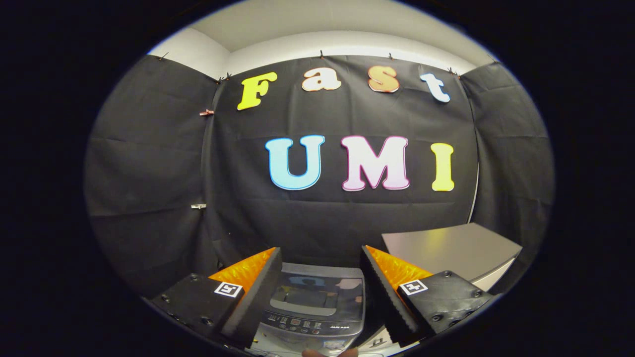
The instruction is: Put the clothes into the washing machine and then close the washing machine lid.
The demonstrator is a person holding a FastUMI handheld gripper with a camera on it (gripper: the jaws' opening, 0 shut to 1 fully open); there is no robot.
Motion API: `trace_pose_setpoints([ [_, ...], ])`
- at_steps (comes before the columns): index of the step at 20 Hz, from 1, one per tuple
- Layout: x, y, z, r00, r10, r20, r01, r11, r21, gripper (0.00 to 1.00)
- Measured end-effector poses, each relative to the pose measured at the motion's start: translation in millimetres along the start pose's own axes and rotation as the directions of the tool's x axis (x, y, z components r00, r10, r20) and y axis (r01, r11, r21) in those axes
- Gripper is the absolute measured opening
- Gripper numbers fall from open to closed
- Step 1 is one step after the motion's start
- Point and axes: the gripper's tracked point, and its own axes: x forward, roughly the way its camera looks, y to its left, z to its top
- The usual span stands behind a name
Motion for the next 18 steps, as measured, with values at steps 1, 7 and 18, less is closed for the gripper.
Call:
trace_pose_setpoints([
  [1, -7, -4, 5, 1.000, -0.007, 0.007, 0.007, 1.000, -0.002, 0.99],
  [7, -39, -25, 28, 0.999, -0.038, 0.028, 0.038, 0.999, -0.003, 0.99],
  [18, -75, -64, 56, 0.994, -0.091, 0.062, 0.090, 0.996, 0.018, 0.99],
])
